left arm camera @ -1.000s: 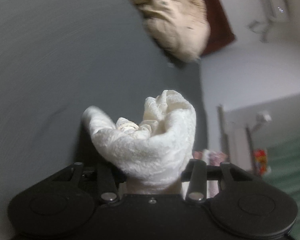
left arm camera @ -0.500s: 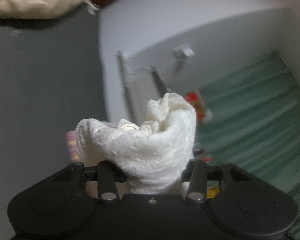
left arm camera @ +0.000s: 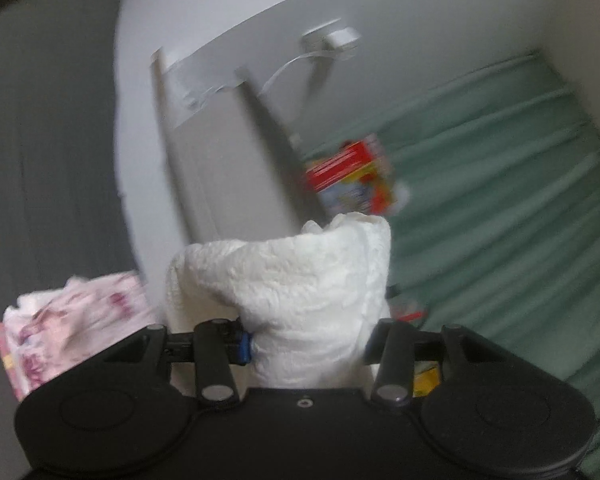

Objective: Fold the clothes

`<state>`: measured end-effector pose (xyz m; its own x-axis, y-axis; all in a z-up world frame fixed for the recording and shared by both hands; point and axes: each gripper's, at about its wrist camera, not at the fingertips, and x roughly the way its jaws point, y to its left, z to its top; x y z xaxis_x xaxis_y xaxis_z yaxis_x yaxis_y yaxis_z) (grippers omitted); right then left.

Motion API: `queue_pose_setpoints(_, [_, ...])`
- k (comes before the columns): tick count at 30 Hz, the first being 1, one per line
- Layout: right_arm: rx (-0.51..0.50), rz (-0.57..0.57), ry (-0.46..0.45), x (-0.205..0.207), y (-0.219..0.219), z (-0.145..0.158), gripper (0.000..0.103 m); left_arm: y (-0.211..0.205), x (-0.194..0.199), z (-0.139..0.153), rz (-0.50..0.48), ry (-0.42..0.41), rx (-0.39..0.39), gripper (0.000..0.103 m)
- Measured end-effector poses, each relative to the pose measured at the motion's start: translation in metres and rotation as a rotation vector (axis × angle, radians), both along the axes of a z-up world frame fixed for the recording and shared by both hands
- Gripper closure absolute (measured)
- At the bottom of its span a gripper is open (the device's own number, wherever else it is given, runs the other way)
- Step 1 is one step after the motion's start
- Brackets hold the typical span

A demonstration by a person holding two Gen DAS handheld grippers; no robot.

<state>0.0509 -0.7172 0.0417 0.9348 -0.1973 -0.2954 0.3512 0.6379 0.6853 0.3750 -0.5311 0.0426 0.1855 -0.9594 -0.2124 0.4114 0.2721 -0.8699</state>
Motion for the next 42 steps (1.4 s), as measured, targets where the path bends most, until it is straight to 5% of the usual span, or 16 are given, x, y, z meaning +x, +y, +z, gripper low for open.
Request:
queue_pose_setpoints(5, [0.038,0.019,0.107,0.015,0.016,-0.052,0.073,0.009,0.014,-0.066,0.03,0.091,0.145,0.059])
queue_pose_setpoints(10, [0.098,-0.018,0.123,0.011,0.036,-0.075,0.07,0.02,0.023,-0.079,0.031,0.094,0.2,0.051])
queue_pose_setpoints(15, [0.153,-0.027,0.112,0.0,0.03,-0.079,0.058,0.029,0.02,-0.063,-0.009,0.088,0.229,0.049])
queue_pose_setpoints(17, [0.159,-0.044,0.109,-0.01,0.027,-0.077,0.034,0.032,0.019,-0.055,-0.013,0.09,0.233,0.048])
queue_pose_setpoints(19, [0.167,-0.074,0.095,-0.023,0.026,-0.076,0.024,0.034,0.018,-0.05,-0.019,0.08,0.252,0.048])
queue_pose_setpoints(23, [0.177,-0.096,0.067,-0.048,0.025,-0.067,0.024,0.036,0.022,-0.042,-0.028,0.062,0.307,0.045])
queue_pose_setpoints(30, [0.039,-0.052,0.059,-0.056,0.038,-0.025,0.024,0.046,0.025,-0.006,0.001,-0.081,0.36,0.041])
queue_pose_setpoints(32, [-0.002,-0.031,0.069,-0.053,0.045,-0.017,0.024,0.051,0.022,0.008,0.029,-0.145,0.344,0.037])
queue_pose_setpoints(42, [-0.106,0.067,0.076,-0.003,0.048,-0.027,0.024,0.037,-0.008,0.013,-0.139,-0.247,0.227,0.037])
